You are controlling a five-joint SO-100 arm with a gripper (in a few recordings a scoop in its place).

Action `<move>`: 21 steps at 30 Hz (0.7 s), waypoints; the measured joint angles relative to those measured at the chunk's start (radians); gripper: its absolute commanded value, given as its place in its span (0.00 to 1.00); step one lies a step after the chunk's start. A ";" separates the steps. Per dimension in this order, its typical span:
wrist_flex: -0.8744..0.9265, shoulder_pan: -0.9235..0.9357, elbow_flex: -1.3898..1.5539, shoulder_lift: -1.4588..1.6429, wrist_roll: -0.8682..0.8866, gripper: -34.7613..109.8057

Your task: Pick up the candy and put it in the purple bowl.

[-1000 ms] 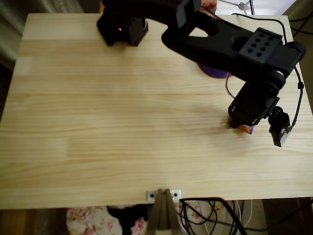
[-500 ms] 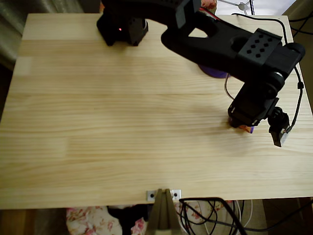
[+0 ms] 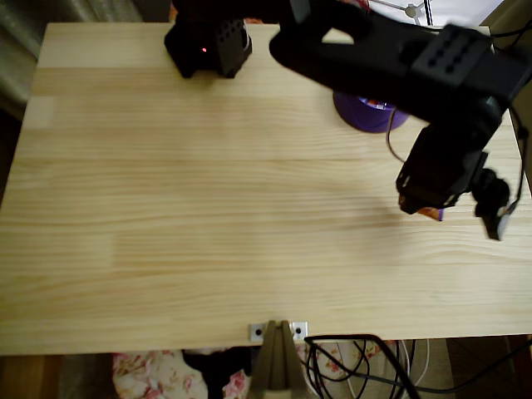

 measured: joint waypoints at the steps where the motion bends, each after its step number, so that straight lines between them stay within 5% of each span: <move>1: 0.000 0.000 0.017 0.034 -0.009 0.24; 21: 0.003 0.115 0.676 0.874 -0.218 0.28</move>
